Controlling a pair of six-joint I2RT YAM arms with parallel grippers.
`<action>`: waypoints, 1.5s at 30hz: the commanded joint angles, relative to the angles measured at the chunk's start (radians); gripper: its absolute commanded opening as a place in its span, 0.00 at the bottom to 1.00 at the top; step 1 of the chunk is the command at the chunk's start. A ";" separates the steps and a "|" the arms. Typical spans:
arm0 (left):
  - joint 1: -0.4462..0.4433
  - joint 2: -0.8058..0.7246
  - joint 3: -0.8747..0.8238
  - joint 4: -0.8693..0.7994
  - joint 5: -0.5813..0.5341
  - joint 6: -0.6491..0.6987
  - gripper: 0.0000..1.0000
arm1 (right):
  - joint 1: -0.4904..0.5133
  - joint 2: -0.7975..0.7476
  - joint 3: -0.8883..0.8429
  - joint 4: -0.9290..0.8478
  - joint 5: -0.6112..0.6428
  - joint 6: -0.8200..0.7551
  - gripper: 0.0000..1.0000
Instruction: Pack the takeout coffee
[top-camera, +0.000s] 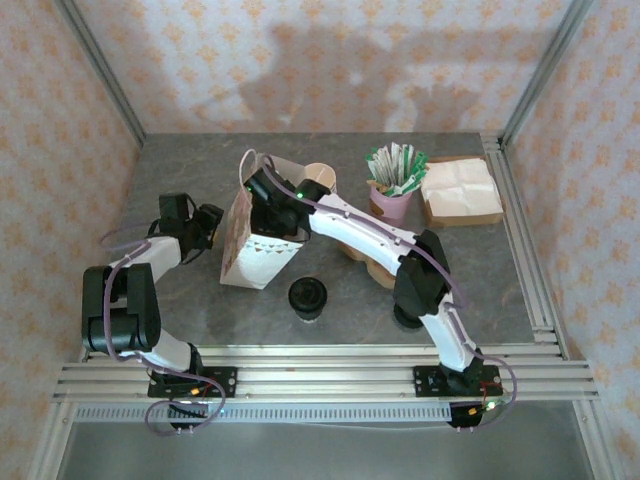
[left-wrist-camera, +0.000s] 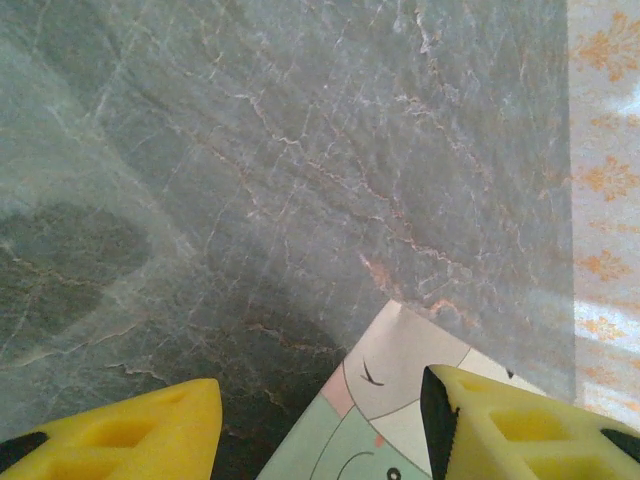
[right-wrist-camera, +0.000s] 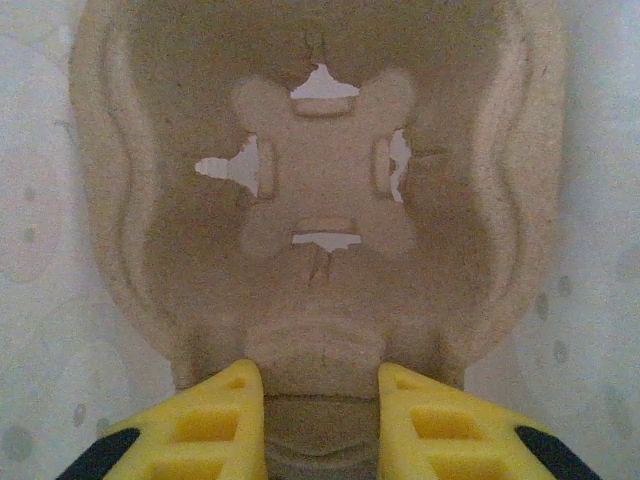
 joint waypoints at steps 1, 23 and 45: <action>-0.015 -0.019 -0.027 0.064 0.009 -0.012 0.56 | 0.006 0.050 0.065 -0.084 0.014 0.005 0.25; -0.046 0.005 -0.075 0.144 0.032 -0.037 0.56 | 0.006 0.081 0.014 0.070 -0.038 0.086 0.24; -0.076 -0.002 -0.072 0.157 0.033 -0.045 0.57 | 0.005 0.165 0.034 0.053 -0.121 0.074 0.26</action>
